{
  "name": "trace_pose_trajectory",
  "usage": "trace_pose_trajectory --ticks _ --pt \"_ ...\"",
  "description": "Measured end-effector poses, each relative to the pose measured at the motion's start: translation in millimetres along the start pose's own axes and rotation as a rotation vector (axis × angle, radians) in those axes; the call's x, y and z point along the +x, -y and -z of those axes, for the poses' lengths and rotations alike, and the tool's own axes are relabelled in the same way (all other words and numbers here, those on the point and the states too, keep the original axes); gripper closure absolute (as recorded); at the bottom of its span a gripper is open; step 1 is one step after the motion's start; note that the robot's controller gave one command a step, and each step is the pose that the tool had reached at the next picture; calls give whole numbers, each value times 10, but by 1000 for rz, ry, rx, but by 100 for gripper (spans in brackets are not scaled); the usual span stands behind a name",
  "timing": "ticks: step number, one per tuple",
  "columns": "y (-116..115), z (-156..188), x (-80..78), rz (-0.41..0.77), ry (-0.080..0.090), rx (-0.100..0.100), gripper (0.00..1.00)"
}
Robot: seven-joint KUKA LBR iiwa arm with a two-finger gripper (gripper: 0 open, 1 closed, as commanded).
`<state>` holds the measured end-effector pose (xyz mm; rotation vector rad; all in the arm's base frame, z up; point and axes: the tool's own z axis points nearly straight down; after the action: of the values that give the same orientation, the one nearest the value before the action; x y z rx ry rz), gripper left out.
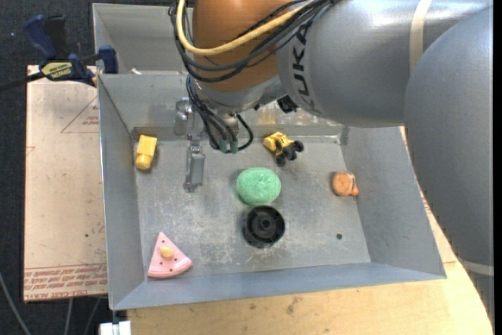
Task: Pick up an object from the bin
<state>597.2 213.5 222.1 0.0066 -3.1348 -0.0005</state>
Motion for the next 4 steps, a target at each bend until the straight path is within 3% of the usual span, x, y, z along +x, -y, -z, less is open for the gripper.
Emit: trace_pose_trajectory --ticks 2,3,4 --pt "8 43 -11 0 6 -1 0" --pt "-257 -165 -370 189 16 -1 0" --pt "86 -311 -258 40 8 -2 0"
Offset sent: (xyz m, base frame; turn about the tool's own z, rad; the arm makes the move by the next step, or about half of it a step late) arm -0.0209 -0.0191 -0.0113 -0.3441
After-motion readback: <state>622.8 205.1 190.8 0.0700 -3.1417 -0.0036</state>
